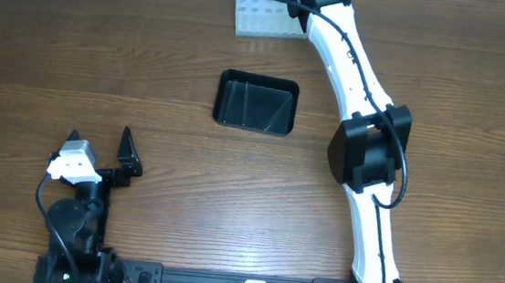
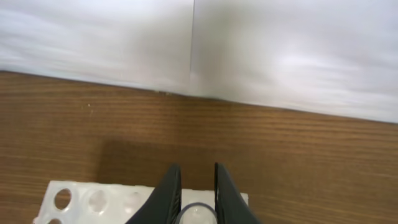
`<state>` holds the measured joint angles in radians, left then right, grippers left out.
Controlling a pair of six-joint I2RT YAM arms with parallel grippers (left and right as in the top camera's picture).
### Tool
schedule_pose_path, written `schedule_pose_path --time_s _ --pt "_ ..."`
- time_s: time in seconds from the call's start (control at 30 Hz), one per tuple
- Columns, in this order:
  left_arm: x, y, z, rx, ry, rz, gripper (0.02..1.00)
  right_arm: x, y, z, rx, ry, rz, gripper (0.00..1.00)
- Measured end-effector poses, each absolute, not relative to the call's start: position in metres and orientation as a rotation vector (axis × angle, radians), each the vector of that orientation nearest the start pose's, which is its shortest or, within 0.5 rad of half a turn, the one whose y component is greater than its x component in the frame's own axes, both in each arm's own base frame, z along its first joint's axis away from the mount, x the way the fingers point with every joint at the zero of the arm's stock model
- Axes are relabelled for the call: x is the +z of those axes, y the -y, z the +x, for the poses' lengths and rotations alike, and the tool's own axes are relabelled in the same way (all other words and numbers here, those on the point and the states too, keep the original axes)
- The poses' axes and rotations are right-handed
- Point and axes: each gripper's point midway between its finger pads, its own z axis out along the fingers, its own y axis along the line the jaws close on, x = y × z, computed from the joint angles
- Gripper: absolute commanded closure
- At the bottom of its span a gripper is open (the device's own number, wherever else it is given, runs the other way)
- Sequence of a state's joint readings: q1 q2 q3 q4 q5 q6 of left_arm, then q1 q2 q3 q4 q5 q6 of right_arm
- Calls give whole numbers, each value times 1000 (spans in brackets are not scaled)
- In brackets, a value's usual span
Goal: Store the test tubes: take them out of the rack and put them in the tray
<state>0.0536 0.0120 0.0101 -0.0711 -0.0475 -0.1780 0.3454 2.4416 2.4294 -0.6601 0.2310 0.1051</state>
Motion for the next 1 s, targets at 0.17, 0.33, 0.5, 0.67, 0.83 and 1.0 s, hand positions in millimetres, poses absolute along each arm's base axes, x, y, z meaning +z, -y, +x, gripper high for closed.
schedule_pose_path --time_s 0.17,0.33,0.5,0.67,0.83,1.0 --pt "158 -21 245 -56 -1628 -226 20 216 -184 622 -3 -2227 -142 978" --pt "158 -21 245 -56 -1629 -226 20 237 -182 603 24 -2272 -127 980" --pt "158 -21 245 -56 -1629 -226 20 245 -174 568 47 -2387 -83 976" --pt "158 -21 245 -57 -1628 -226 20 227 -170 527 92 -2574 -28 965" --pt "158 -21 245 -56 -1629 -226 20 220 -178 513 151 -2641 5 956" --pt "158 -21 245 -56 -1628 -226 20 215 -189 501 202 -2688 -1 939"
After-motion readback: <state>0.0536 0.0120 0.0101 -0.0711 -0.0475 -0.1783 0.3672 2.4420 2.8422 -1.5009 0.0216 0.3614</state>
